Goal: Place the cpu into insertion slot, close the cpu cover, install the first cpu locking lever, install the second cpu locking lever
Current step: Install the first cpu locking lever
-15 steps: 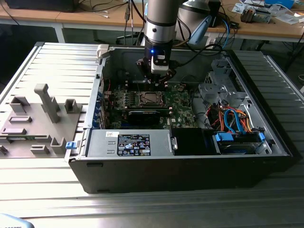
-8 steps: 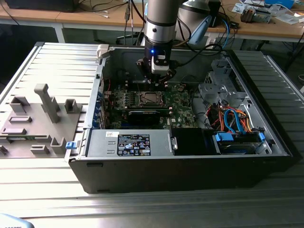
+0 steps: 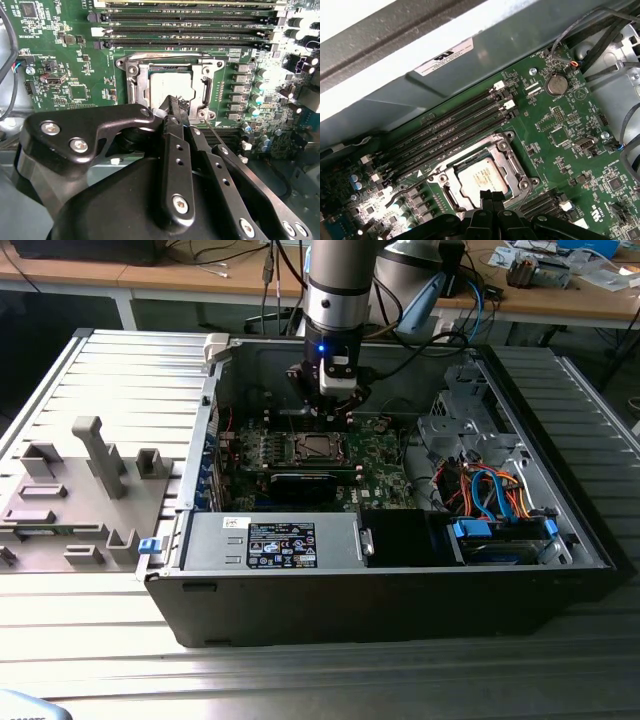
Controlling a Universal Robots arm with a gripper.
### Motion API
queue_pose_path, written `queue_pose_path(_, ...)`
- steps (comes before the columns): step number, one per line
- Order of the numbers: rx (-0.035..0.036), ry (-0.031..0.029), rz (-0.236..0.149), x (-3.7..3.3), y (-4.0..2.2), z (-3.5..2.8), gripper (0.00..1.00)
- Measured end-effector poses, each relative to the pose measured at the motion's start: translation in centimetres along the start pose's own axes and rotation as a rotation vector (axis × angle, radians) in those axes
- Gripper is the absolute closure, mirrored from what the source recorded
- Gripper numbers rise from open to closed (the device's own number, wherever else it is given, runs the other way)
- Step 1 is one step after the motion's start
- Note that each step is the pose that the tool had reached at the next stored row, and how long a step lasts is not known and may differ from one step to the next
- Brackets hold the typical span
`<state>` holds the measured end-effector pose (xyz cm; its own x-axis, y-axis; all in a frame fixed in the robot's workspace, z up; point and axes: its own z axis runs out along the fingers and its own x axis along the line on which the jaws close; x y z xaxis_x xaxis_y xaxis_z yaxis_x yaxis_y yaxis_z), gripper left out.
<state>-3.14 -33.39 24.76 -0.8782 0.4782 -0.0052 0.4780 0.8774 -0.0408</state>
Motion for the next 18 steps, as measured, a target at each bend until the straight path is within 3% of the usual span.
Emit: queue_pose_path(18, -0.0003, -0.002, -0.048, 0.0, 0.0, 0.0, 0.89)
